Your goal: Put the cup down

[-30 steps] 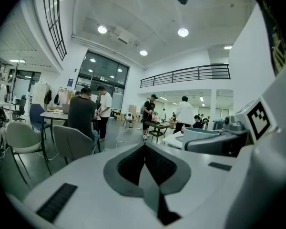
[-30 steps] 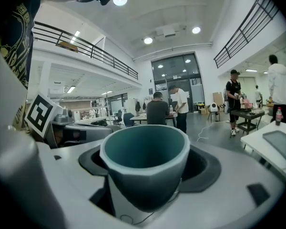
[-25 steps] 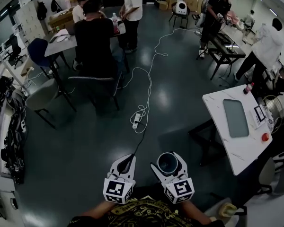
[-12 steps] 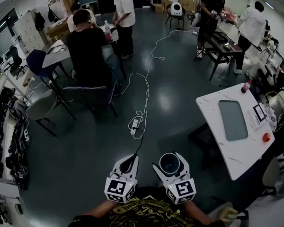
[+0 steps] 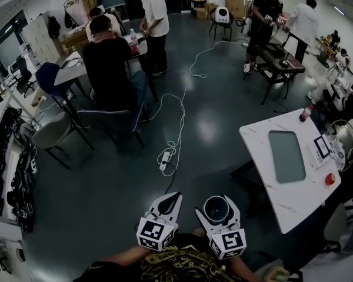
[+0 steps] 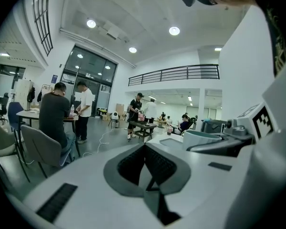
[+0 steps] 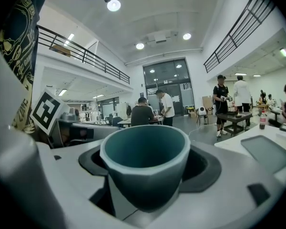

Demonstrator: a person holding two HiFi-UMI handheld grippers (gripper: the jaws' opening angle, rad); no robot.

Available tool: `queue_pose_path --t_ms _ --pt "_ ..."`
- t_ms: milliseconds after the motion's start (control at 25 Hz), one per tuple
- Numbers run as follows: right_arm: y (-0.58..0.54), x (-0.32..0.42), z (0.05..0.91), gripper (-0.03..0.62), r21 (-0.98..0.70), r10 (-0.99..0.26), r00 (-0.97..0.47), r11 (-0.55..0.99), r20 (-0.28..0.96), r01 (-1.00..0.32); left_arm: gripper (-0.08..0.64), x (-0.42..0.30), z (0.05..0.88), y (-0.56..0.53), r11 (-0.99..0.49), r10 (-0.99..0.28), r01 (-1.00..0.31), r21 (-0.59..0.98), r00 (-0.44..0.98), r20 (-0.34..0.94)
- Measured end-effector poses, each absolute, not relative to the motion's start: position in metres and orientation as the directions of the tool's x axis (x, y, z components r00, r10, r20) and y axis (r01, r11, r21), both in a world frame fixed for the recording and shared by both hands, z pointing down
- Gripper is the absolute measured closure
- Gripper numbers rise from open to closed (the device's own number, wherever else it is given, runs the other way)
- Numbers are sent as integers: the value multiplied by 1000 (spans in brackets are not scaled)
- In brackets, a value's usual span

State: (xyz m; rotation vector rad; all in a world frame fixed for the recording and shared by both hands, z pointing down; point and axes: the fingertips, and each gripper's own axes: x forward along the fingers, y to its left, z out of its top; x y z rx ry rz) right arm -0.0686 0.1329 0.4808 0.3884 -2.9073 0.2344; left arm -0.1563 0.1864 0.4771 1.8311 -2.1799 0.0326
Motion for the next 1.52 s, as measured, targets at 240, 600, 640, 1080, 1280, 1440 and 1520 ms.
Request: queue_pose_path --t_ms 240,600,640,1080,1280,1440,1520 --pt "108 -42 488 207 -136 -259 -939 946 227 -294 551 -131 482 155 164 -962 -971 174 -119 246" --pt "81 -13 497 207 -148 -273 -929 937 249 -315 551 -104 489 126 146 -962 -972 183 -96 257" --pt "79 -10 498 207 -148 -272 -929 938 251 -314 551 -102 490 125 146 -961 -973 181 -96 259" --pt "65 -4 501 207 -153 -277 -925 934 260 -323 551 -98 489 112 140 -961 -975 172 -92 261" --pt "51 0 500 207 -133 -316 -910 923 268 -360 551 -96 491 92 96 -965 -979 180 -48 256" --pt "35 2 502 207 -137 -353 -892 906 281 -401 551 -95 488 71 45 -967 -982 181 3 254" --pt "28 -2 501 207 -135 -369 -885 899 283 -417 551 -97 486 62 19 -969 -984 175 25 245"
